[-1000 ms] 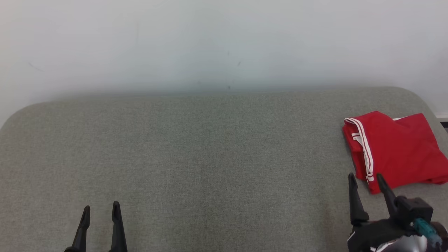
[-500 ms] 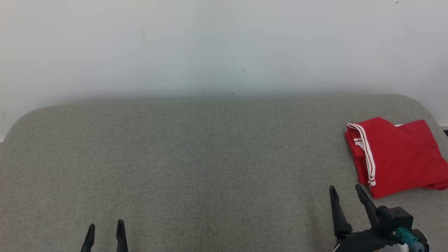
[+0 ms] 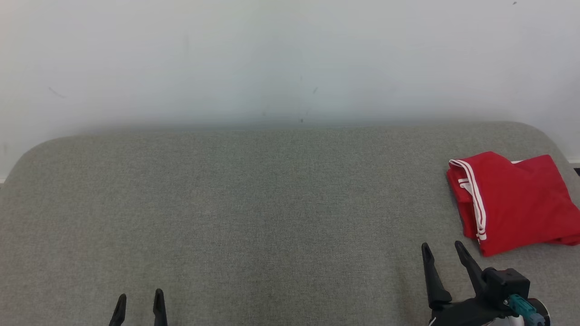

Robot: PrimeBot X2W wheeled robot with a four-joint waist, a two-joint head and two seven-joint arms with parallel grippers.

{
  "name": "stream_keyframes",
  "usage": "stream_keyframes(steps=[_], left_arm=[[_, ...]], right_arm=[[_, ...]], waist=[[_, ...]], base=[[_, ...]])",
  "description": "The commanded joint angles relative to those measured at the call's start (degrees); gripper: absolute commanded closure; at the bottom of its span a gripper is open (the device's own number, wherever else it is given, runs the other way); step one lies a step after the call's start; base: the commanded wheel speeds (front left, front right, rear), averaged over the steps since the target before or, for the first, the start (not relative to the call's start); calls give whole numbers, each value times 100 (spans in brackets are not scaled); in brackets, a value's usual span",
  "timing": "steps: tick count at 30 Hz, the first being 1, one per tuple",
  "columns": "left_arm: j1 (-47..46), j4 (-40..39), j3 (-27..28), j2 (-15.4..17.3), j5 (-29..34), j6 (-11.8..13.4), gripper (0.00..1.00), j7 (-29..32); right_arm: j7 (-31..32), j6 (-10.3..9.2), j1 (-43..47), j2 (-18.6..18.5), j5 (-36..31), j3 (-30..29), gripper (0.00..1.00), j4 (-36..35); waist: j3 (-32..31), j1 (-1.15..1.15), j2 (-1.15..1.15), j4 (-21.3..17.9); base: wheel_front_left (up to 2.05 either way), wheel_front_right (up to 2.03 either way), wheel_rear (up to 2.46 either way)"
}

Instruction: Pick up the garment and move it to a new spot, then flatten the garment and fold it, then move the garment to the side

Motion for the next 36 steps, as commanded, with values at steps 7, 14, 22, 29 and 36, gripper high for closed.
stream_keyframes(steps=[7, 14, 22, 29, 36], left_arm=[[-81, 48, -1, -6, 29, -37, 0, -14], [-85, 76, -20, -6, 84, -9, 0, -13], [-3, 310, -35, -13, -142, -18, 100, 66], [-202, 412, -20, -11, -897, -42, 100, 248], [-378, 501, -7, -10, -1586, -63, 100, 412]], right_arm=[[19, -17, -3, 1, 41, 18, 0, -19], [24, -17, 9, 1, 42, 43, 0, -39], [104, 0, 70, 6, 188, -11, 100, 261], [248, -1, 10, 6, 995, -129, 100, 249], [356, -1, -27, 5, 1738, -213, 100, 217]], waist=[[4, 0, 0, 7], [19, 0, 0, 33], [23, 1, 0, 40], [33, 1, 0, 40], [43, 0, 0, 40]], base=[[0, 0, 0], [0, 0, 0], [0, 0, 0], [0, 0, 0], [0, 0, 0]])
